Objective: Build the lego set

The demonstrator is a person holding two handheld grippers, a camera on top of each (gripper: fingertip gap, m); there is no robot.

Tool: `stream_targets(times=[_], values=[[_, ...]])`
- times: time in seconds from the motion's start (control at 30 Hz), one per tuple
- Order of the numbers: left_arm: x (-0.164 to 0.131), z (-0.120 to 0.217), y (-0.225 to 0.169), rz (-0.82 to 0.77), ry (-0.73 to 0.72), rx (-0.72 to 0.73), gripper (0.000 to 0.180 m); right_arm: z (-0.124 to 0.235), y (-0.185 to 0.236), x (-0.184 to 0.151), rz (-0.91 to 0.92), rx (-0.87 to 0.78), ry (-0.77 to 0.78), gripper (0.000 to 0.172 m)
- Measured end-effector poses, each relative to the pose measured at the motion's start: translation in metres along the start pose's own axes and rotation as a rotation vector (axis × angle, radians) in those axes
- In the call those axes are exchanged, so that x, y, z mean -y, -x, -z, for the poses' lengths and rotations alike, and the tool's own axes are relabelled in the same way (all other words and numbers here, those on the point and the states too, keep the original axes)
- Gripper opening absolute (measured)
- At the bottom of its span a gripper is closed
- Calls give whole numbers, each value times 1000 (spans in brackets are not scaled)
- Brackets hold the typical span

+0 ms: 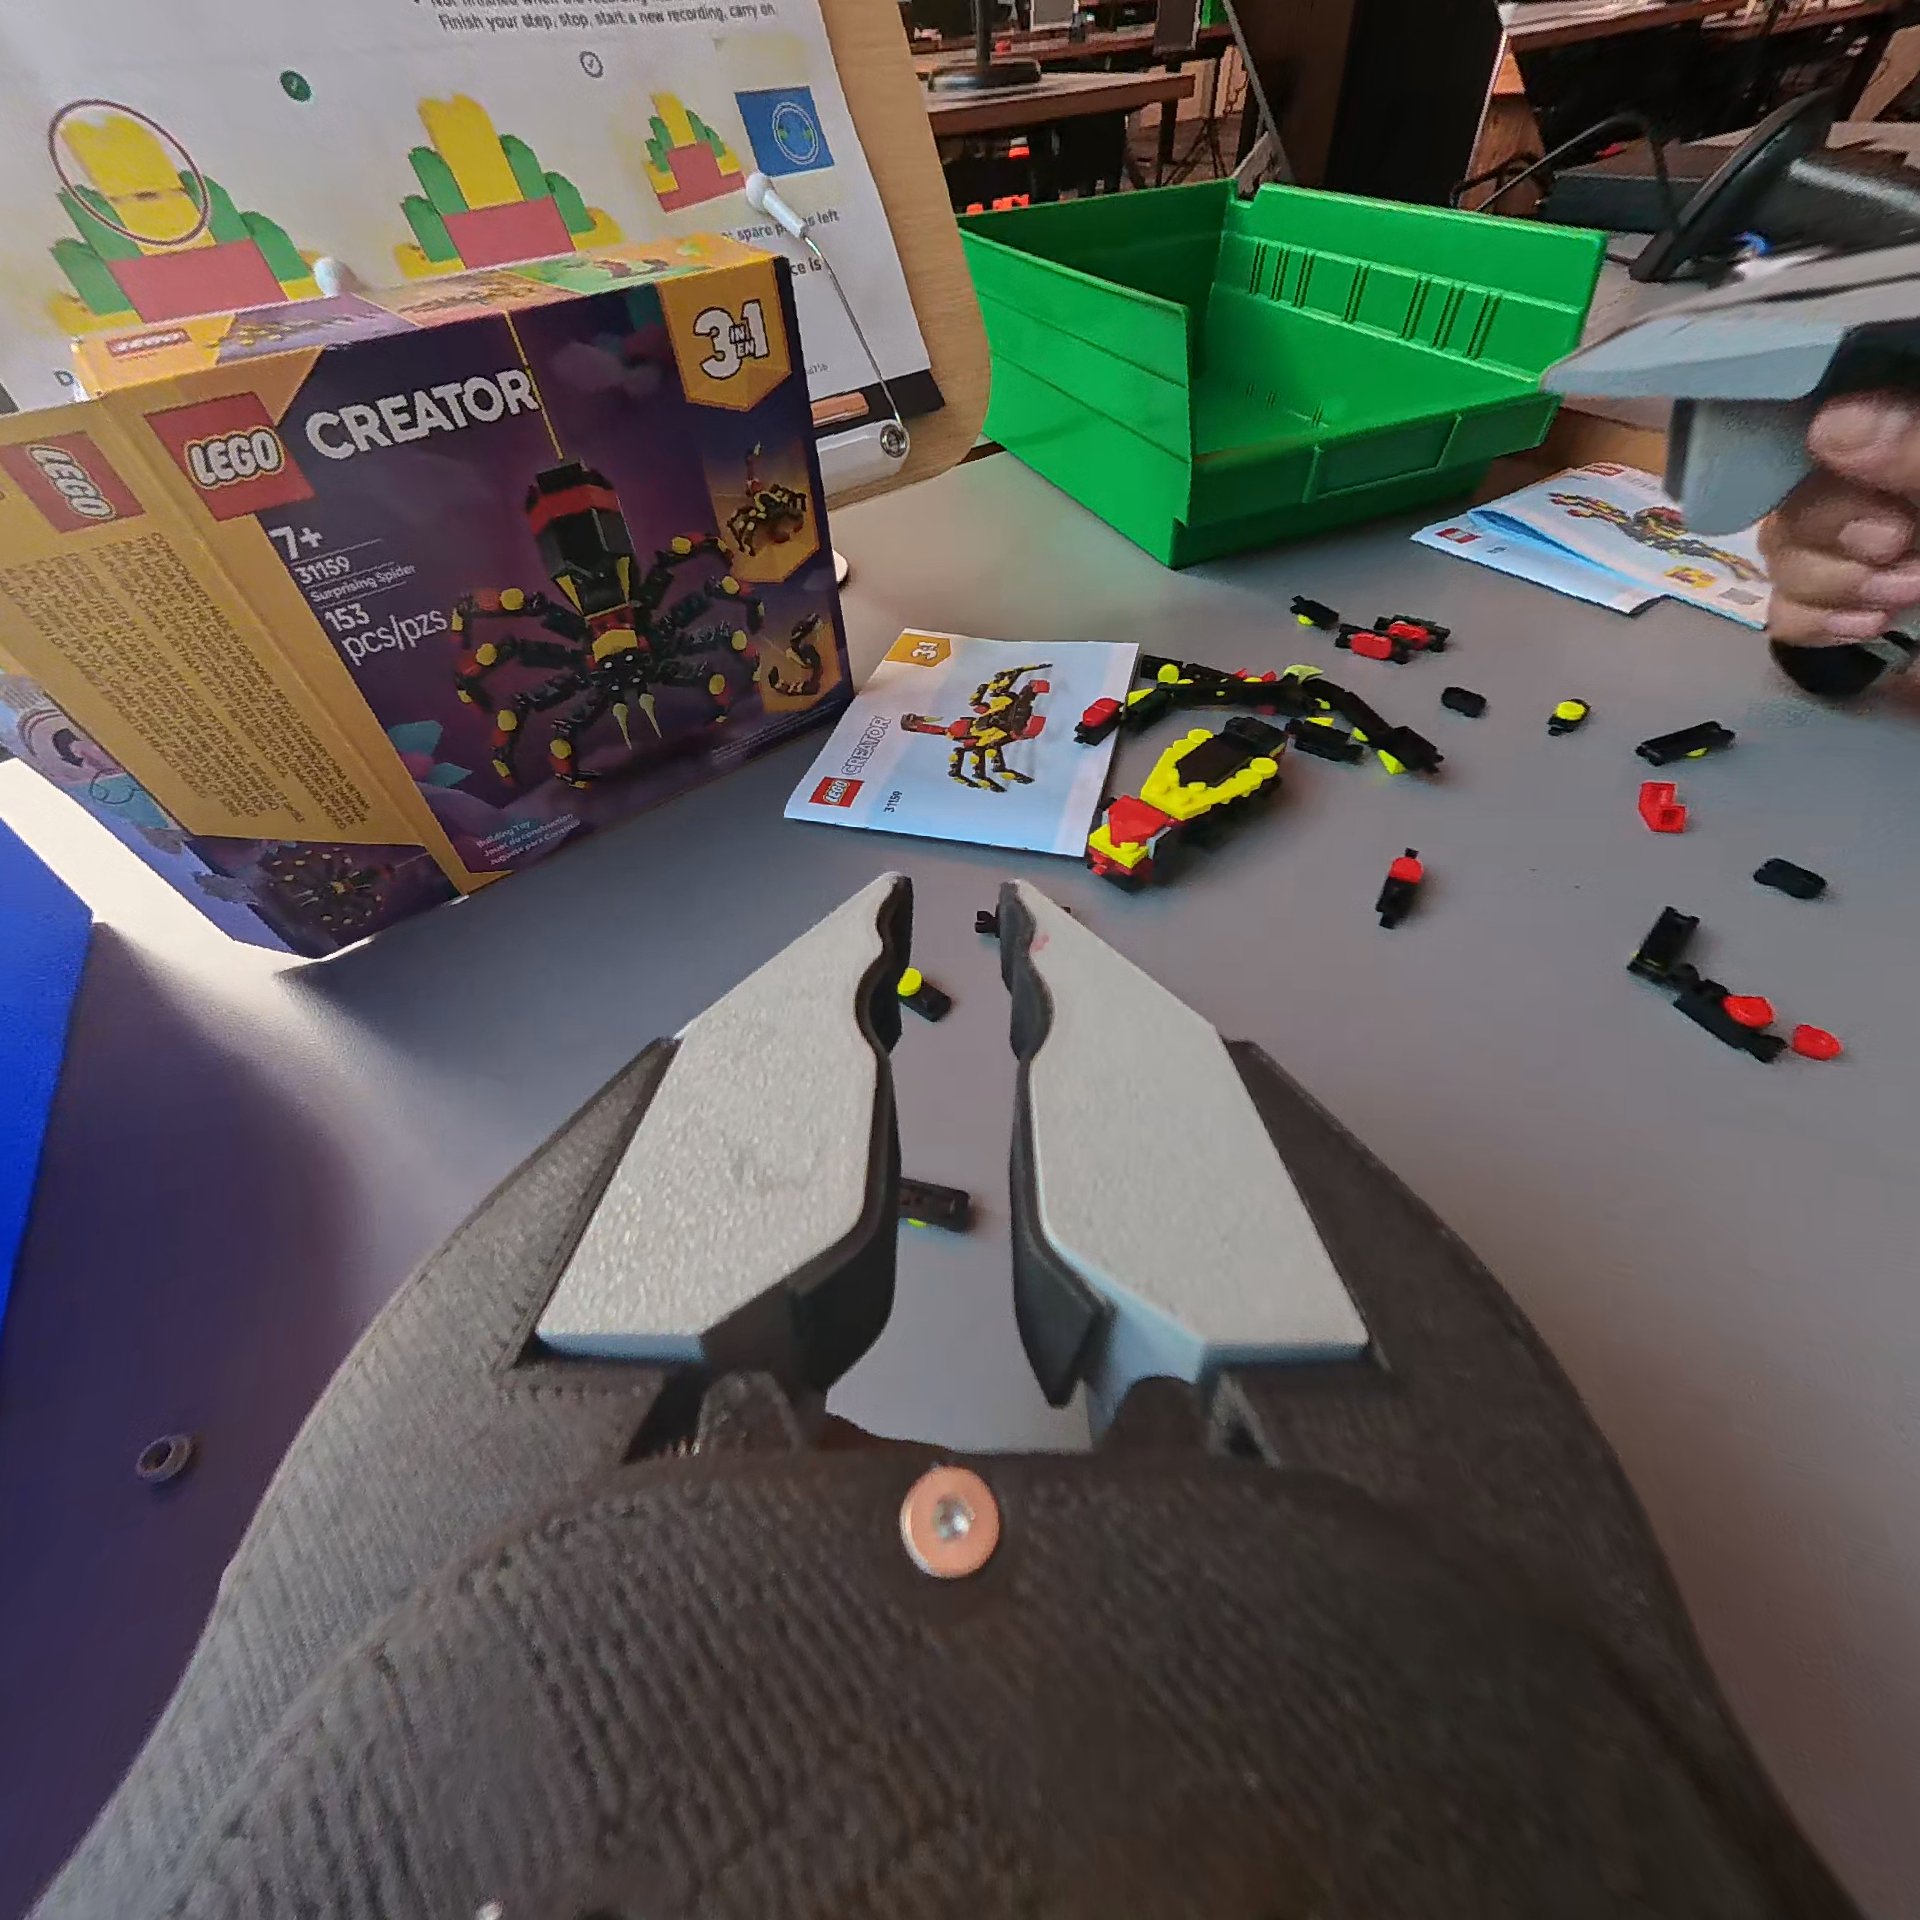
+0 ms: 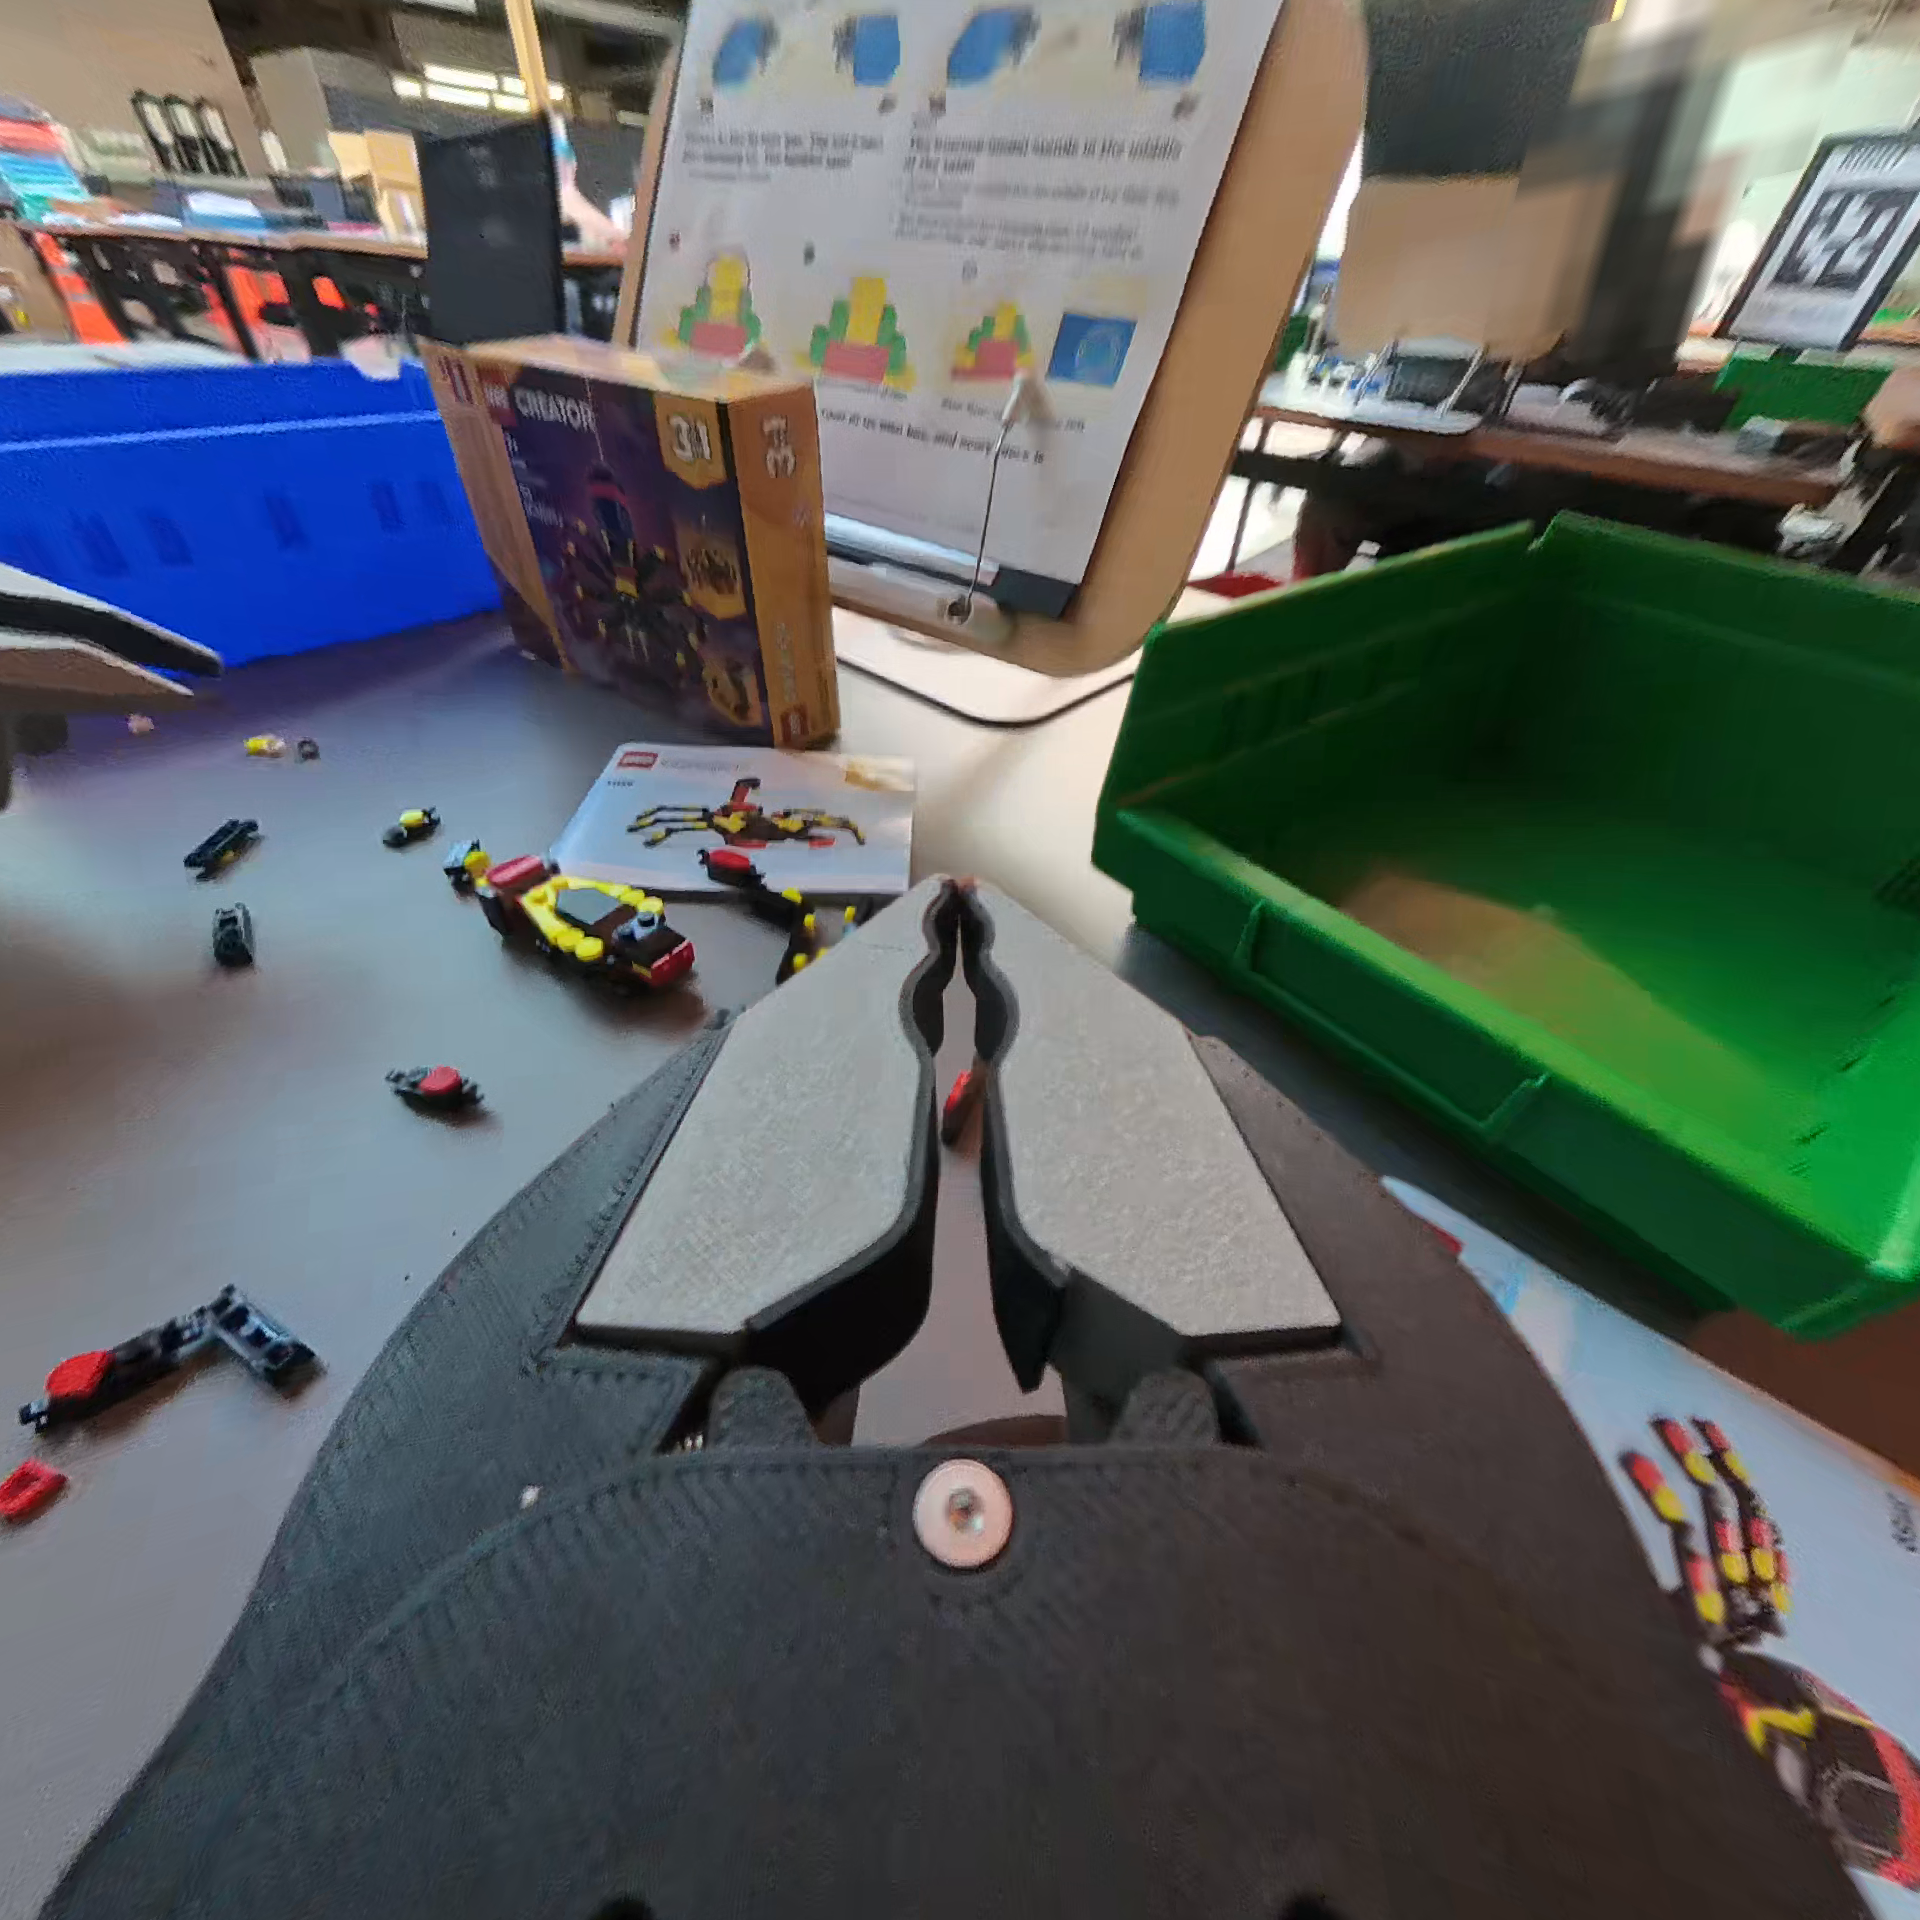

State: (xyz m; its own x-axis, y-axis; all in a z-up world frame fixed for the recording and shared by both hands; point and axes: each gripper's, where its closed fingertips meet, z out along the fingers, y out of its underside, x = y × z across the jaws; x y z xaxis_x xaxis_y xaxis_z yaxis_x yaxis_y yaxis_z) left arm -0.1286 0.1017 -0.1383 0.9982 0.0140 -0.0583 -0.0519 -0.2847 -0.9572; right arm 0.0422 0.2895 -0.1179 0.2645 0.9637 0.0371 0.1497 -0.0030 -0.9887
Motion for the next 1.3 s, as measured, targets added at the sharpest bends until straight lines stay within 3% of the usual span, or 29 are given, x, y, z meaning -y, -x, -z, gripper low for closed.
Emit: stream_targets(times=[0.07, 0.27, 0.43, 0.7, 0.83, 0.93, 1.17, 1.3], values=[[0, 0, 0, -4, -1, 3, 12, -7, 1, -14, -33, 33, 76, 0], [8, 3, 4, 13, -61, -8, 3, -11, -1, -20, -68, 42, 116, 3], [16, 7, 18, 35, -124, 37, 0, -7, -1, -13, -105, 82, 64, 0], [30, 5, 45, 2, -228, 134, 0, -2, -4, 0, 49, 7, -44, 0], [30, 1, 54, -34, -221, 198, 0, -1, -16, 1, 77, -70, -45, 3], [27, -3, 66, -1, -195, 233, 0, 5, -42, 4, 152, -260, -60, 0], [23, -13, 72, -14, -139, 257, 0, -3, -46, -6, 19, -162, 1, 11], [22, -14, 77, 38, -138, 236, 0, -8, -43, -11, 73, -175, 42, 11]])
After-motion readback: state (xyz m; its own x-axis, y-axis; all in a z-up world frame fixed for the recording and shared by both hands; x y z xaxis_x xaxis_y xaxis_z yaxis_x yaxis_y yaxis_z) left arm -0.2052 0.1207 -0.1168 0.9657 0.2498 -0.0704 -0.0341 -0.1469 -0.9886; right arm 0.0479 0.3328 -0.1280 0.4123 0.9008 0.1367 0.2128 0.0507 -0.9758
